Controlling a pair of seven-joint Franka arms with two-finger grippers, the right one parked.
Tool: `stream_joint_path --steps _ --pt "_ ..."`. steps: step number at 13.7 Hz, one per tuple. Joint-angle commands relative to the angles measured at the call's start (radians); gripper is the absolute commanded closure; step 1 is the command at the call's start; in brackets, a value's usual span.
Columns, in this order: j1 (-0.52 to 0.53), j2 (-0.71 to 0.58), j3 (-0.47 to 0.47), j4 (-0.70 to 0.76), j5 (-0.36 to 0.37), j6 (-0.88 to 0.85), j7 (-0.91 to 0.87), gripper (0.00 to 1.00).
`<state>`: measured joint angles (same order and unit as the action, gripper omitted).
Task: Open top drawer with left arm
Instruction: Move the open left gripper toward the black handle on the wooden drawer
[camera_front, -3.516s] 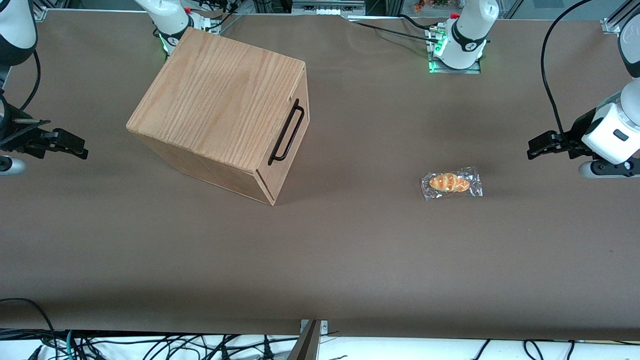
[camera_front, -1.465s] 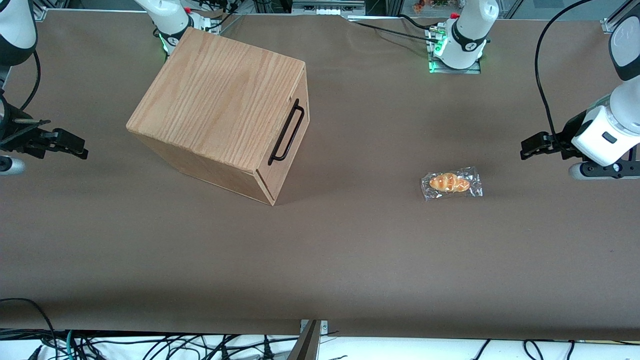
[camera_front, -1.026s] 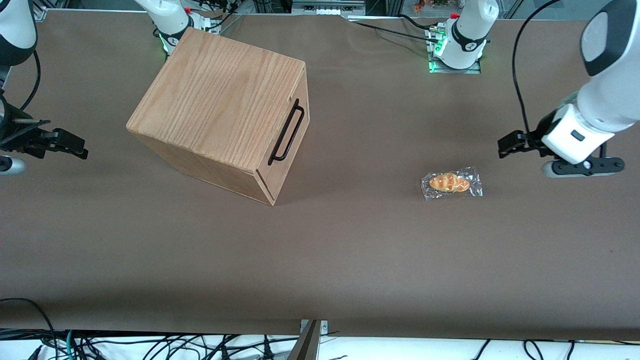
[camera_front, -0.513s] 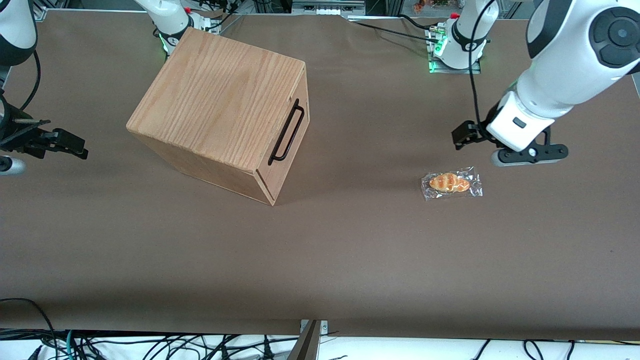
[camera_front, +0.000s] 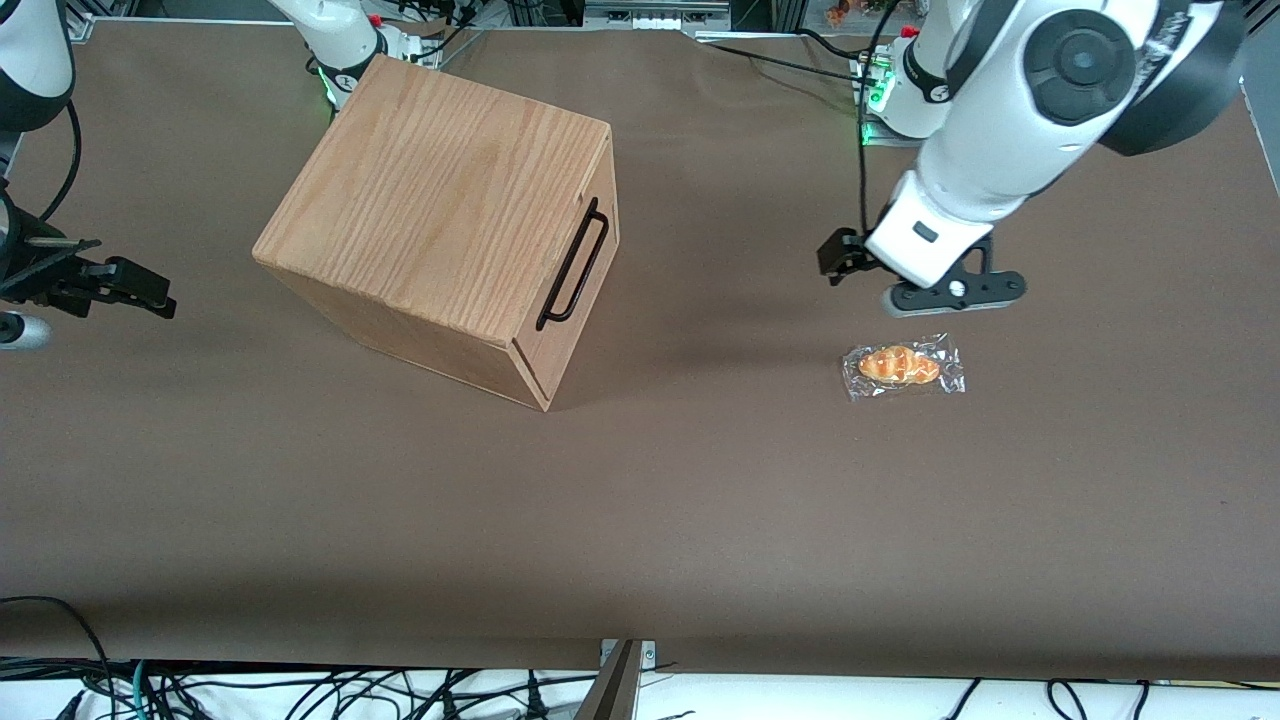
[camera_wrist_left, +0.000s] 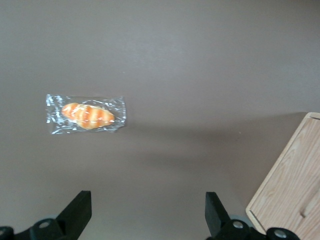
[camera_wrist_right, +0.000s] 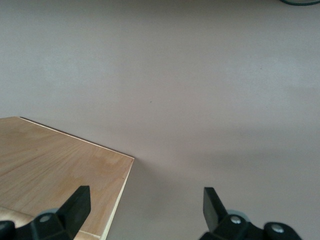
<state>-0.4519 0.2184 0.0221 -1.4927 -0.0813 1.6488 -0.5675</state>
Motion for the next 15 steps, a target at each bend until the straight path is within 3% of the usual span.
stream_joint_path --steps 1,5,7,15 --pt "-0.062 0.059 0.012 0.078 -0.015 -0.014 -0.067 0.00" --pt "-0.108 0.088 0.012 0.101 -0.021 -0.009 -0.100 0.00" --pt "-0.119 0.108 0.012 0.106 -0.069 0.018 -0.112 0.00" --pt "-0.231 0.196 0.012 0.184 -0.069 0.075 -0.252 0.00"
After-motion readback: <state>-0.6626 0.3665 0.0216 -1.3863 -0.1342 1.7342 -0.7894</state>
